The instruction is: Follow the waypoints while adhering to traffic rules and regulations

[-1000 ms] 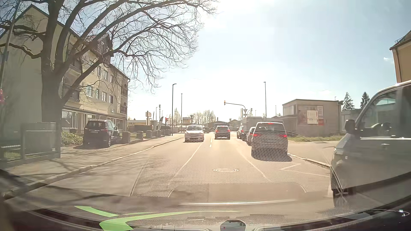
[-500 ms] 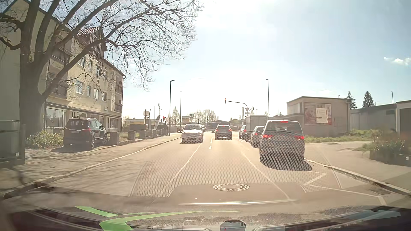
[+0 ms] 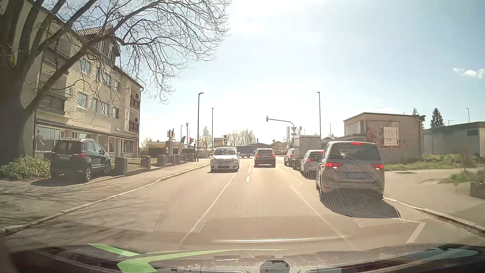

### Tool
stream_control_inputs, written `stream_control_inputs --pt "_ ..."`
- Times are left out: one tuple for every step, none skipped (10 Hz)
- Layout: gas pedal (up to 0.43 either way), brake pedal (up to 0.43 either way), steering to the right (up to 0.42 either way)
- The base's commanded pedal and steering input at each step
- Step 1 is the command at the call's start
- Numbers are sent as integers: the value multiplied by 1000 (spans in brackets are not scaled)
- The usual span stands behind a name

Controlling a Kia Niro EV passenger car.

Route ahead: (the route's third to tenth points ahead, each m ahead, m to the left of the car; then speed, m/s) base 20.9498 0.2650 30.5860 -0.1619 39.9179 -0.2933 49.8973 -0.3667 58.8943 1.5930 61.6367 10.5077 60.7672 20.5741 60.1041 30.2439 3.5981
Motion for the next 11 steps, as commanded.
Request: stream_control_inputs --pt "0 171 -1" --pt "0 171 -1" --pt "0 232 0" --pt "0 268 -1" --pt "0 287 -1" --pt "0 287 0" --pt "0 293 -1" --pt "0 299 0" --pt "0 299 0" --pt "0 299 0" --pt "0 305 0"
